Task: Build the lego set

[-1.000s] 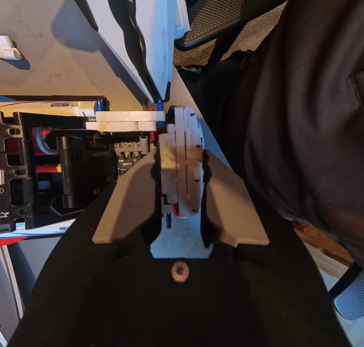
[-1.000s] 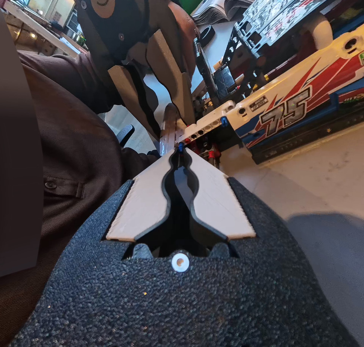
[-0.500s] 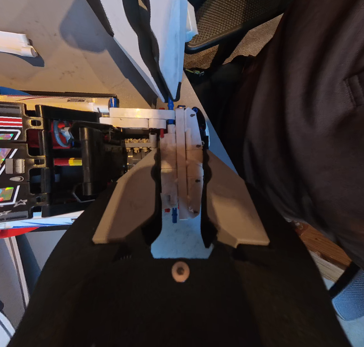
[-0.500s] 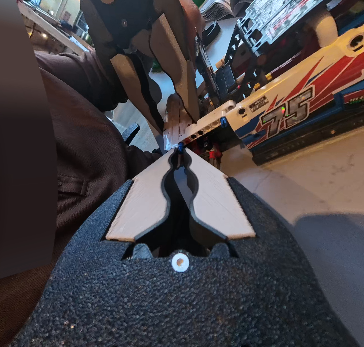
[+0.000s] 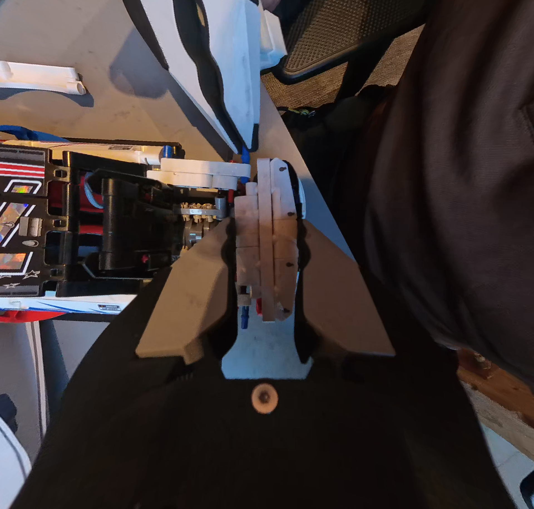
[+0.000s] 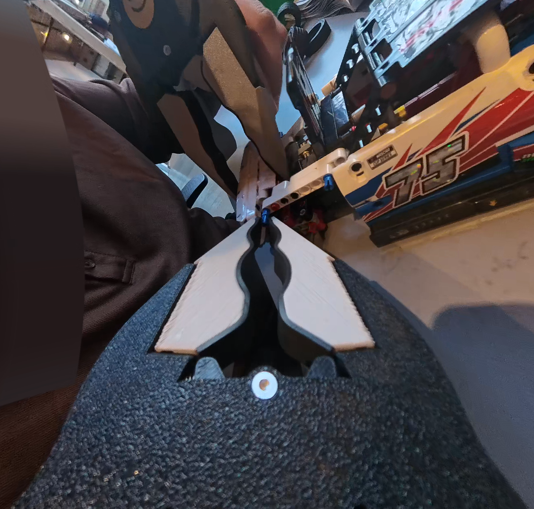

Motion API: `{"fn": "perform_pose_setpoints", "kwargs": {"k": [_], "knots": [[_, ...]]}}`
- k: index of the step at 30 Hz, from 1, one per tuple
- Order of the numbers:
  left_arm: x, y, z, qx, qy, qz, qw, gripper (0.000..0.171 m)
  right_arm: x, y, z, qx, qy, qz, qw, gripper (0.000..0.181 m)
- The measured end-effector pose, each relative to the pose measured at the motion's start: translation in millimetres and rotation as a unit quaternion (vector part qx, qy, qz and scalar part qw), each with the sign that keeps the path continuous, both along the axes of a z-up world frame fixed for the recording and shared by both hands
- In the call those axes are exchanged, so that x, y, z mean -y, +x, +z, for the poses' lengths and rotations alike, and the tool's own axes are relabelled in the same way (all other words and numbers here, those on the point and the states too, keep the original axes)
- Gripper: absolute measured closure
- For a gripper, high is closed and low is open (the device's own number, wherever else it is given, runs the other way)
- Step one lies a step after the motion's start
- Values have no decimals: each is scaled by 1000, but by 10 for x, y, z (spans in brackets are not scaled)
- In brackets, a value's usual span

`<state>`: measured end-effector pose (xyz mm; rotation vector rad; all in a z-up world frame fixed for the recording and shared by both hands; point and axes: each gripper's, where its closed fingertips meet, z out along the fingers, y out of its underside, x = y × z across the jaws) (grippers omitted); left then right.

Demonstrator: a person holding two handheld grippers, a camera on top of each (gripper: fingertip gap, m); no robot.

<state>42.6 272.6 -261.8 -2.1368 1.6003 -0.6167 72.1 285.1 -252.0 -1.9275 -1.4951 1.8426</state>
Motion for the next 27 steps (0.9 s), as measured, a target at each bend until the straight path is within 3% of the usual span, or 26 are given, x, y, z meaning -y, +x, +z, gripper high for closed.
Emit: {"fn": "perform_pose_setpoints", "kwargs": {"k": [6, 16, 27], "knots": [[-39, -61, 13, -32, 35, -3, 999, 131, 6, 1, 3, 2, 1, -1, 1000, 177], [-88, -27, -12, -29, -15, -49, 998, 132, -13, 3, -4, 6, -14, 2, 1000, 177], [-102, -22, -14, -6, -16, -37, 999, 131, -57, -16, 2, -3, -57, 4, 998, 177]]}}
